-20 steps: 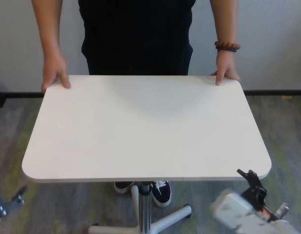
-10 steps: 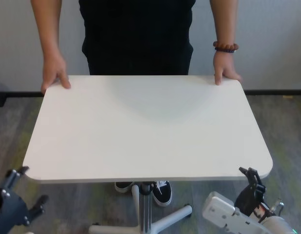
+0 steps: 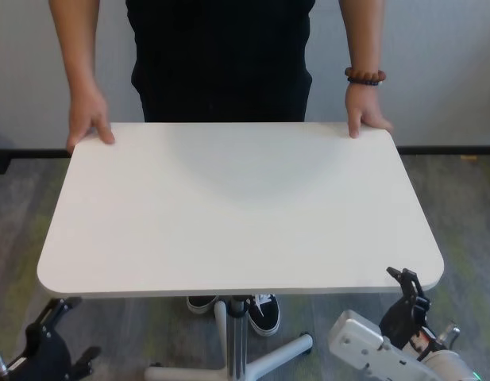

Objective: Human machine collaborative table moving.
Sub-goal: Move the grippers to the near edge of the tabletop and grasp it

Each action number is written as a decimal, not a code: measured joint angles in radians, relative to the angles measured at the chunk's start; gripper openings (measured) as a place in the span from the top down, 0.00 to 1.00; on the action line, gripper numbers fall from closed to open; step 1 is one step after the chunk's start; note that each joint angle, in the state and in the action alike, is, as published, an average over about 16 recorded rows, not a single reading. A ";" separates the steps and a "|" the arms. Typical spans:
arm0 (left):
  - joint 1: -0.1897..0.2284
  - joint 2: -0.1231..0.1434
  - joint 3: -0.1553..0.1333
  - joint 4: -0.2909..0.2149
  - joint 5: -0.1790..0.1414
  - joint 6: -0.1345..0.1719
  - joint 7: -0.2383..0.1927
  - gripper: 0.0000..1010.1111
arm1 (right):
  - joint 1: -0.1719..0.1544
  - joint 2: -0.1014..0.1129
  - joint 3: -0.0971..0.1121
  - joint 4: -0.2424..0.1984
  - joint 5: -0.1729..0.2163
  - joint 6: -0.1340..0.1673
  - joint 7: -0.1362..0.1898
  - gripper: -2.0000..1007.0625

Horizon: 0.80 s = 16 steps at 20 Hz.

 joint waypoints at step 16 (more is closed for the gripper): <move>-0.108 -0.135 0.052 0.104 0.161 0.069 0.053 0.01 | 0.024 -0.041 0.010 0.063 -0.047 -0.012 0.009 0.01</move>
